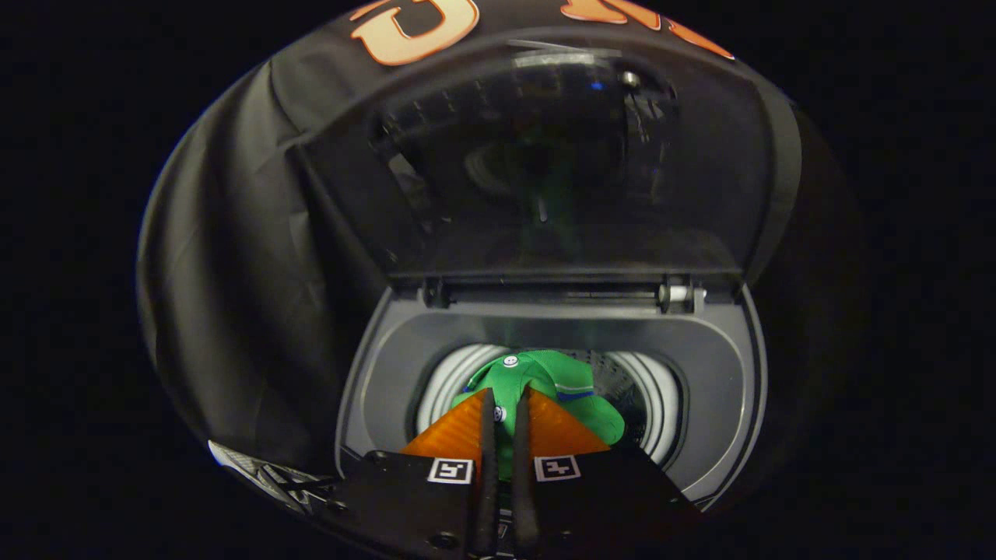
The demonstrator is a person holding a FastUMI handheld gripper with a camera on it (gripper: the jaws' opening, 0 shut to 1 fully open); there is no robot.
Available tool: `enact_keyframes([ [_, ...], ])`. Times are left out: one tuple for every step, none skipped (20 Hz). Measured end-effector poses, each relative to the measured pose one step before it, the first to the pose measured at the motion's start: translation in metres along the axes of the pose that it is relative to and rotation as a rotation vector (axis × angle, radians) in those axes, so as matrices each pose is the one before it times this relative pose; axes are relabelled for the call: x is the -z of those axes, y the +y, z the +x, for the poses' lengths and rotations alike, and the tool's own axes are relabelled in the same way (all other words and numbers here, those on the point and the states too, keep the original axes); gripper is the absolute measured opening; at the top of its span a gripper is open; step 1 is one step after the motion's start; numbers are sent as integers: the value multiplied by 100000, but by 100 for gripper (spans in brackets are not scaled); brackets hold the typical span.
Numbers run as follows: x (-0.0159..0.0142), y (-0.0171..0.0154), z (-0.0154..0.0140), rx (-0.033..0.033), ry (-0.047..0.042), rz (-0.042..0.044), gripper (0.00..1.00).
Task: Put the clothes into the washing machine and then close the washing machine lid.
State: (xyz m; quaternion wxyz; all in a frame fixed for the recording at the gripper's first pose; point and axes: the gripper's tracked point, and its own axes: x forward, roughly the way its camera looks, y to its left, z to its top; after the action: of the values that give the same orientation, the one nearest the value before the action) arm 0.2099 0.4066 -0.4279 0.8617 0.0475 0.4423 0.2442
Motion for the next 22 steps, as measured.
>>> enact_keyframes([
  [629, -217, 1060, 1121, 2658, 400, 15],
  [676, -207, 810, 1804, 1864, 947, 15],
  [278, 17, 619, 647, 1642, 1085, 15],
  [554, -228, 623, 756, 1879, 558, 15],
  [247, -354, 696, 1038, 1290, 320, 15],
  [334, -139, 733, 766, 1305, 163, 15],
  [205, -133, 434, 772, 775, 275, 15],
  [326, -125, 364, 832, 812, 165, 15],
  [-29, -270, 412, 1384, 239, 316, 16],
  [142, -323, 154, 1313, -107, 252, 15],
  [-124, -364, 130, 1771, 17, 145, 15],
  [254, -202, 62, 417, 390, 76, 20],
  [-76, 97, -16, -363, -347, 549, 23],
  [-12, -272, 20, 1568, -535, 70, 31],
  [-185, 60, 22, 636, -321, -113, 39],
  [147, -164, -194, 694, -51, -170, 48],
  [-26, -13, -136, 277, 209, -254, 57],
  [-26, 152, -262, -422, -434, 2, 65],
  [-16, -76, -183, 628, -536, 125, 74],
  [-98, -69, -238, 277, -814, 141, 82],
  [-259, -27, -486, 119, -1106, 399, 91],
  [-65, 131, -264, -95, -747, 351, 99],
])
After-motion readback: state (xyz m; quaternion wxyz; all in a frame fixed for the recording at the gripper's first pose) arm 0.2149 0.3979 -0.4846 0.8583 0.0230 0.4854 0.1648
